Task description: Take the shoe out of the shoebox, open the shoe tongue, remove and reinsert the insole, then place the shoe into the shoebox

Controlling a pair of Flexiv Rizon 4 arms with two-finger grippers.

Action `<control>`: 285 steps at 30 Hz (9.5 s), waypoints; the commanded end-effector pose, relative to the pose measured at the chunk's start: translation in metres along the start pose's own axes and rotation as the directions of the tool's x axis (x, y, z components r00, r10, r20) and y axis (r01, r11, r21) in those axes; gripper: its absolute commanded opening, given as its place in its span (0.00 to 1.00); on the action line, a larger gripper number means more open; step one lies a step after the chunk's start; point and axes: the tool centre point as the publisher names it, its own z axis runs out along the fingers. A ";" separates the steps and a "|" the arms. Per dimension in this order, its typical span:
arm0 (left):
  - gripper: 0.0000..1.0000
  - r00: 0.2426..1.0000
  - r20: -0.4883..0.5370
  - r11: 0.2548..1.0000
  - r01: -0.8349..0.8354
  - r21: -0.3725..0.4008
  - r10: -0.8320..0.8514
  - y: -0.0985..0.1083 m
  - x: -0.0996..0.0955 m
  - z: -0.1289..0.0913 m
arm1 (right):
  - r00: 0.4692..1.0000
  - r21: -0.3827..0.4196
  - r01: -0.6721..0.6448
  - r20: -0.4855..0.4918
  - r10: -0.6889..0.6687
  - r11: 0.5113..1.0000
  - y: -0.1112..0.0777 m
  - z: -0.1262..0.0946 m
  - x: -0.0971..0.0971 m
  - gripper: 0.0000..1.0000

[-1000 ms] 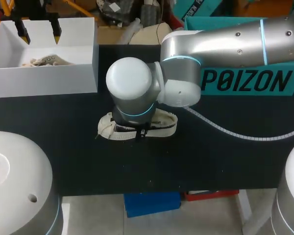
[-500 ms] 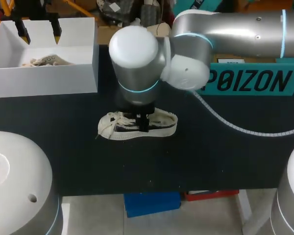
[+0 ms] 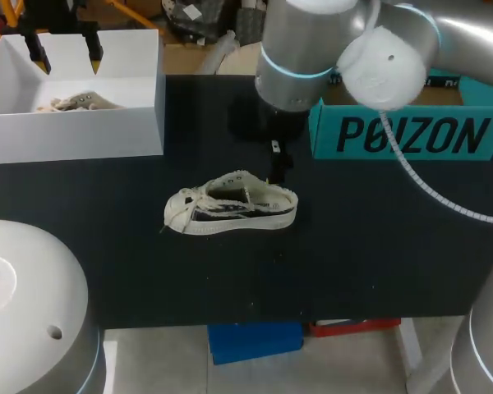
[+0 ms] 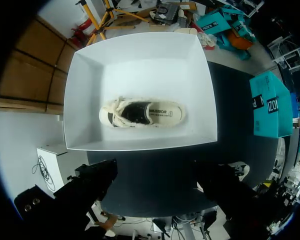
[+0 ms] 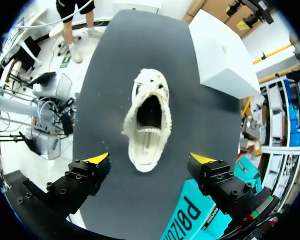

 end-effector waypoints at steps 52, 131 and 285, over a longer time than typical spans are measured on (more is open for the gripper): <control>1.00 1.000 0.001 1.000 0.001 -0.002 -0.001 0.000 0.000 -0.001 | 0.997 -0.633 -0.075 -0.070 0.039 0.770 -0.045 0.060 -0.002 1.00; 1.00 1.000 0.001 1.000 0.001 -0.002 -0.001 0.000 0.000 -0.001 | 0.970 -0.772 -0.232 -0.226 0.086 0.592 -0.026 0.175 0.016 0.00; 0.00 0.911 0.398 0.992 0.076 0.105 -0.112 0.163 0.239 0.106 | 0.970 -0.772 -0.232 -0.226 0.086 0.592 -0.026 0.175 0.016 0.00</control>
